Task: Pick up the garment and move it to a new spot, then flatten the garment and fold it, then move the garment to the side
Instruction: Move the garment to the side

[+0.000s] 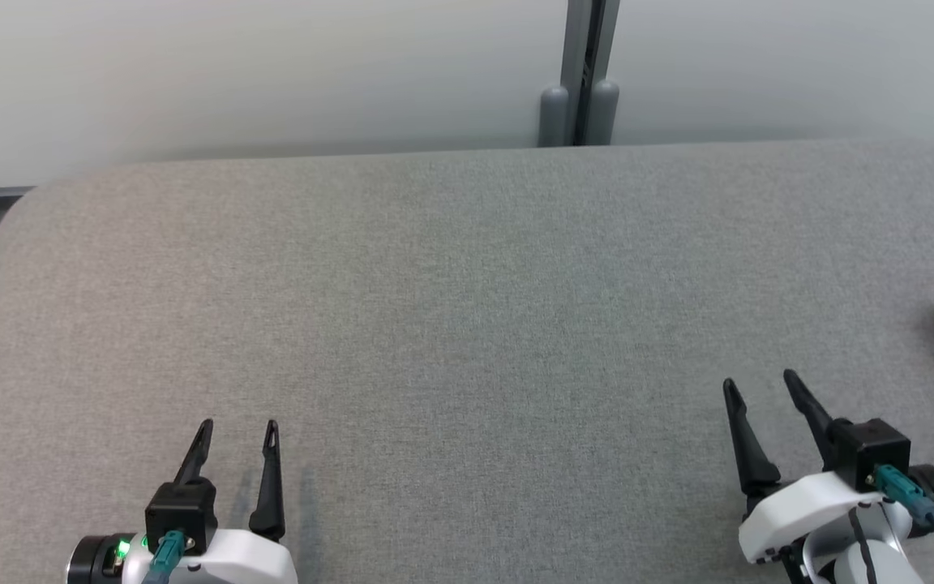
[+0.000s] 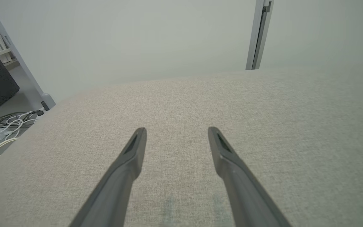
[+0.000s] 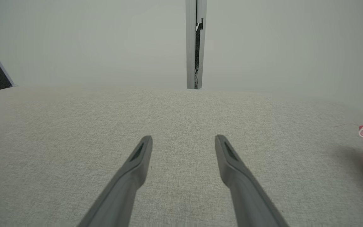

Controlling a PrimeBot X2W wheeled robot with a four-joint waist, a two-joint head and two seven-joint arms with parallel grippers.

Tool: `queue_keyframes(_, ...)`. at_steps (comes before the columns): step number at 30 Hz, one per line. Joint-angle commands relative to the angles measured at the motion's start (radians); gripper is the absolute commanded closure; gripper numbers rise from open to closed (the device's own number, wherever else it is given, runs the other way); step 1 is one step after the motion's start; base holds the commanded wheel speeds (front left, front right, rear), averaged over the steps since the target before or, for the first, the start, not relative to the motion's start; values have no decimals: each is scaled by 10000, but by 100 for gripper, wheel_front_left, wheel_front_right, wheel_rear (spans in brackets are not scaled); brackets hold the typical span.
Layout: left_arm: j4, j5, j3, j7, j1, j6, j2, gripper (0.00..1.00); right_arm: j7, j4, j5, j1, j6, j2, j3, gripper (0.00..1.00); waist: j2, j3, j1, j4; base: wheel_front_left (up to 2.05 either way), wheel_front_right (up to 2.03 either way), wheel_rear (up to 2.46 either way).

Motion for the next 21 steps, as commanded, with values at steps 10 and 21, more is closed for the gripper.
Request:
queue_keyframes(10, 227, -99, 292, -44, 699, 53, 9, 0, -45, -359, 514, 905, -3, -52, -6, 0, 0, -857, 0, 137, 0, 0, 0)
queue_keyframes(21, 317, -104, 514, -44, 824, 56, 2, 0, -46, -597, 576, 1222, -1, -49, 238, 0, 0, -1104, 0, 32, 0, 0, 0)
